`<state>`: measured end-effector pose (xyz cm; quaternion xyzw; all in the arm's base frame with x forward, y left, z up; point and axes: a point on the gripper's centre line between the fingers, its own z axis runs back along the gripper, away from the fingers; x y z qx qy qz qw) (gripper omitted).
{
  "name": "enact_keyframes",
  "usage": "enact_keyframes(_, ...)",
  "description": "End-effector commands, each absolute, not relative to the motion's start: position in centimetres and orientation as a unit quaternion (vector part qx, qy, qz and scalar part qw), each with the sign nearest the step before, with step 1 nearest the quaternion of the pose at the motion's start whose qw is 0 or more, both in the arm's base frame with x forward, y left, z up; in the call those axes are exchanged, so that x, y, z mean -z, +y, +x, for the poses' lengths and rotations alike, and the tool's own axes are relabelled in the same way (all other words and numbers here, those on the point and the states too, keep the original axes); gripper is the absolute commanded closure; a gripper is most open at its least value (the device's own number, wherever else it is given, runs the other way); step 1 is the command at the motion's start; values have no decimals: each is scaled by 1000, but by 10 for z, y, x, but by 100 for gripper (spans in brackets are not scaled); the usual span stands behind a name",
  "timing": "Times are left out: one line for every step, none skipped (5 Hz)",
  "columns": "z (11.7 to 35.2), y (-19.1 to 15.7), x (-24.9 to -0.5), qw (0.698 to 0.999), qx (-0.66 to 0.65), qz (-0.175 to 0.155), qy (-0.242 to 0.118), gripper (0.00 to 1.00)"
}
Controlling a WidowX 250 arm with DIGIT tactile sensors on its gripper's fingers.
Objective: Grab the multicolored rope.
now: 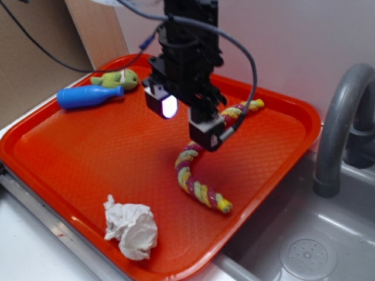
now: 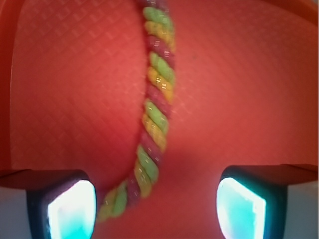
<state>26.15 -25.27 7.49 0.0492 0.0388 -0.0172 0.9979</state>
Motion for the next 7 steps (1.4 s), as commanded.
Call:
enact_keyframes(281, -233, -43, 998, -14, 26, 54, 0)
enact_keyframes(283, -232, -20, 997, 1, 38, 66, 0)
enact_keyframes(279, -249, -18, 996, 34, 48, 60, 100)
enact_keyframes(273, -252, -27, 996, 39, 62, 54, 100)
enact_keyframes(268, -236, -57, 994, 41, 79, 71, 100)
enact_keyframes(265, -202, -105, 997, -3, 47, 56, 100)
enact_keyframes(270, -162, -153, 998, -42, 14, 46, 100)
